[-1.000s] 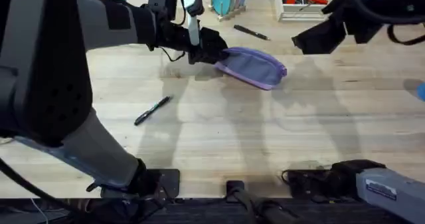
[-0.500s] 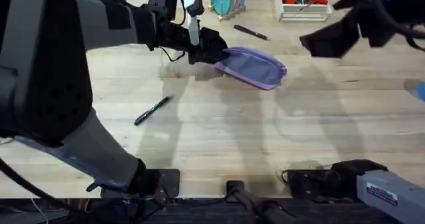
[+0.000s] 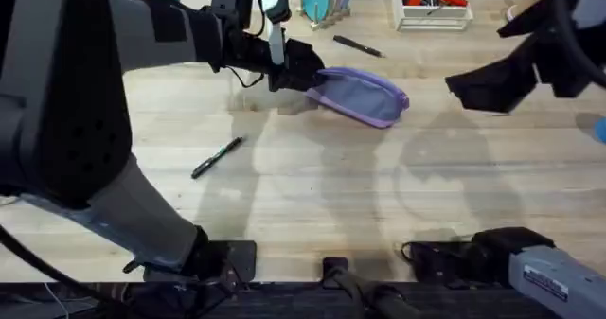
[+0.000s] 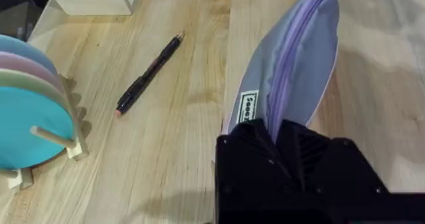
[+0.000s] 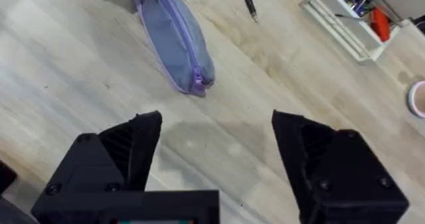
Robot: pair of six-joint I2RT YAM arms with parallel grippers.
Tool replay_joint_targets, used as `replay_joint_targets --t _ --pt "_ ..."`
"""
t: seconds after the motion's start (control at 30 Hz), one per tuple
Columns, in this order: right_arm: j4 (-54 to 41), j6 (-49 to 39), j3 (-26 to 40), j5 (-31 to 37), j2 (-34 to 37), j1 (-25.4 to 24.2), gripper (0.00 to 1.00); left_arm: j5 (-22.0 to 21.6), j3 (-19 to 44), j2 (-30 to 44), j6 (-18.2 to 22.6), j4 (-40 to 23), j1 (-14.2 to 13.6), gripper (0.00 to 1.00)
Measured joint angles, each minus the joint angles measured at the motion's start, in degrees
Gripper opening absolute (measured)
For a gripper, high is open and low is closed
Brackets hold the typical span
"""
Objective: Unzip the bag, pick up the pens from the table one at a time and place them inside, then zip the bag closed.
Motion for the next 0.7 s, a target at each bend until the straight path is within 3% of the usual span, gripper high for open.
replay_joint_targets --t 0.3,0.7 --pt "-0.6 -0.1 -1.3 0.5 -2.8 0.6 0.996 0.0 0.0 0.0 0.0 0.0 0.0 0.042" --pt "4.9 0.6 -18.7 0.5 -9.3 3.4 0.996 0.0 0.0 0.0 0.0 0.0 0.0 0.042"
